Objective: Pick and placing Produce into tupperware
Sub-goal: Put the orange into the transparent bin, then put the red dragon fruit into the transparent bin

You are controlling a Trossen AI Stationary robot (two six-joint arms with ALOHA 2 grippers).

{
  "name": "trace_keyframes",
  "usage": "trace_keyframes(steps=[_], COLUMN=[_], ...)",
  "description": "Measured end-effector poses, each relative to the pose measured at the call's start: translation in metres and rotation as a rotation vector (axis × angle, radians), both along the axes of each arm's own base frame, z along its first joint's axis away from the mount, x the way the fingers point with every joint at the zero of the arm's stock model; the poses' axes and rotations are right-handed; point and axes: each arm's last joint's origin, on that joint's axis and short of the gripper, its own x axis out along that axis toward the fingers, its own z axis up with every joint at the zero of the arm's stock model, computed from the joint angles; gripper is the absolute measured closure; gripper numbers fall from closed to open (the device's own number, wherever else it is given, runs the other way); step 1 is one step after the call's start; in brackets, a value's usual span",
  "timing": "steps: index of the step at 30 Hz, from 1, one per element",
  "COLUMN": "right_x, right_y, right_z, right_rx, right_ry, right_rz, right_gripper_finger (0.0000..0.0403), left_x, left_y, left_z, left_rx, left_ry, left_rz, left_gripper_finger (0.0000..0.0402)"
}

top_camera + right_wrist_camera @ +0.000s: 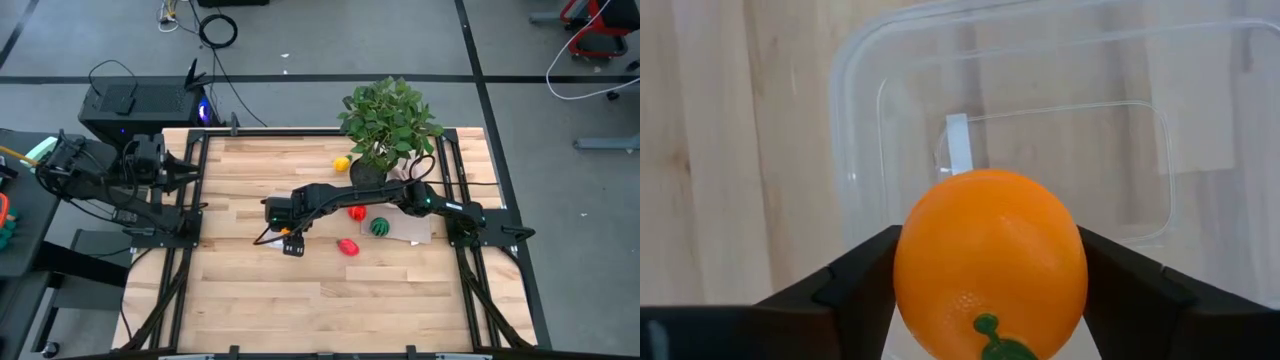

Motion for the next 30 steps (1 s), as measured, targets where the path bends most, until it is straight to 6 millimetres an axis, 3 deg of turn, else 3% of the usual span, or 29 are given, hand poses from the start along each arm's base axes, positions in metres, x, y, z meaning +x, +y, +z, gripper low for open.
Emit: trace_keyframes(steps=[20, 30], right_x=[-0.003, -0.03], right_y=[-0.002, 0.01], right_z=[0.004, 0.061], right_rx=[-0.022, -0.043], right_ry=[0.014, -0.031], right_rz=[-0.006, -0.003], right_gripper_finger=[0.011, 0.0111], left_x=[0.0, 0.0], left_y=[0.0, 0.0], left_z=[0.0, 0.0], left_rx=[0.001, 0.001], left_ry=[0.0, 0.0], left_rz=[-0.001, -0.001], left_gripper_finger=[0.0301, 0.0301])
